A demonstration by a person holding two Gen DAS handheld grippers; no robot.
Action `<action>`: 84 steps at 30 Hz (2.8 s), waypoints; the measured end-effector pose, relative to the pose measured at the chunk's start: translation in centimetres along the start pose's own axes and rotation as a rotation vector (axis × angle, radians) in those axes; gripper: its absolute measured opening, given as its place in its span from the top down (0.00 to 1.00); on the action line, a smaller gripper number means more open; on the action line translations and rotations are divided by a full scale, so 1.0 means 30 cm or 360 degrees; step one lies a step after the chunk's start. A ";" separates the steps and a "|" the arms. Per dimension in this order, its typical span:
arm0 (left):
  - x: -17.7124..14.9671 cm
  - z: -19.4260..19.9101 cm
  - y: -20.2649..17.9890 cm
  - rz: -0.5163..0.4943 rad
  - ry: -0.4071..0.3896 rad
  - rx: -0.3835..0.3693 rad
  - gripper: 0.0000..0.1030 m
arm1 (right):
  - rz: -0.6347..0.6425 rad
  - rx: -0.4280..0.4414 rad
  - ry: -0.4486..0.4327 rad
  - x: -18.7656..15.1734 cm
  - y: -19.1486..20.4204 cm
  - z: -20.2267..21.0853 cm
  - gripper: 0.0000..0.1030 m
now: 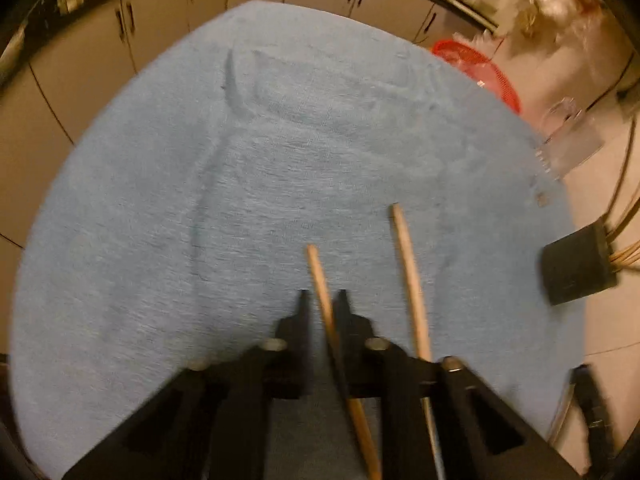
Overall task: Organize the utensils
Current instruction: 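Grasp a wooden chopstick with the left tool while the right tool grasps another, then lift the held chopsticks upright and carry both tools toward the grey holder cup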
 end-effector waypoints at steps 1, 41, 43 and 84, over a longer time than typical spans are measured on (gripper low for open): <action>-0.003 -0.001 0.002 -0.0015 0.0001 -0.0001 0.92 | 0.0020 -0.0004 0.0019 0.008 0.012 -0.009 0.86; -0.121 0.327 0.070 -0.0225 -0.0392 -0.0100 0.94 | 0.0375 0.0107 0.0038 0.244 0.332 -0.015 0.93; -0.148 0.395 0.051 -0.0254 -0.0474 -0.0112 0.94 | 0.0389 0.0116 -0.0077 0.222 0.352 0.061 0.93; 0.084 -0.014 0.011 -0.0082 0.0064 0.0166 0.95 | 0.0328 0.0230 -0.0375 0.113 0.238 0.286 0.93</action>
Point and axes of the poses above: each gripper's, at about its wrist camera, not at the fingertips, and z roughly against the way its jaws point, y to its left, x to its top, the point moved 2 cm from there along -z, roughly the way its jaws point, and after that the axes turned 15 degrees about y, right-handed, at the moved point
